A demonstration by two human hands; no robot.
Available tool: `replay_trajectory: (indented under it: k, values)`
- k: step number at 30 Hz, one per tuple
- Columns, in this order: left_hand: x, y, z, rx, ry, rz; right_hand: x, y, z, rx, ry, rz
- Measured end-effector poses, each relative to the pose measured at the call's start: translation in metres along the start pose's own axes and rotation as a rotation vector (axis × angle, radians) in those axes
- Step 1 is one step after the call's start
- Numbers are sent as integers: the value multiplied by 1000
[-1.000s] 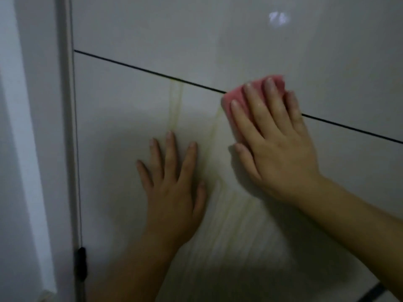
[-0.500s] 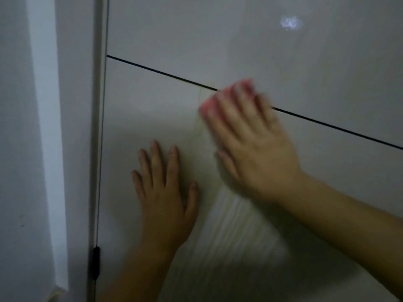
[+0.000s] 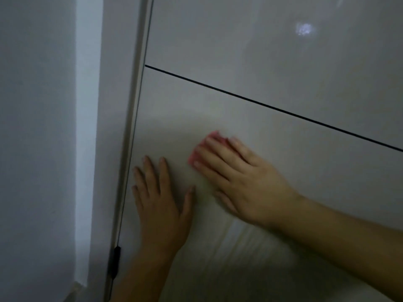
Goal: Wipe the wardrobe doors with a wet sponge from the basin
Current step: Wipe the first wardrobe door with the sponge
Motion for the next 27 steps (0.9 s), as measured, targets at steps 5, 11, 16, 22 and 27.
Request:
replay_trajectory:
  k: [5,11,16,22,27]
  values:
    - [3,-9,0,50,-4,24,-46,19,15,33,104,-163]
    - [4,-12,-3,58,-3,11,-57,-18,-4,36,25,-52]
    - [10,-20,-5,111,8,-13,-88,-9,9,73,52,-75]
    - [15,-29,-8,130,36,2,-103,-49,-14,115,-17,-27]
    - [33,-38,-15,108,18,55,-92,-50,-16,98,-28,73]
Point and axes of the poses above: each hand's wrist, its own x-axis away from the middle knuckle, its own z-axis out of the back of the hand, y = z × x, the point moved 3 cm from there along -x, towards the middle knuckle, and after that the axes turned 9 degrees about -z, right-handed, at the moved point
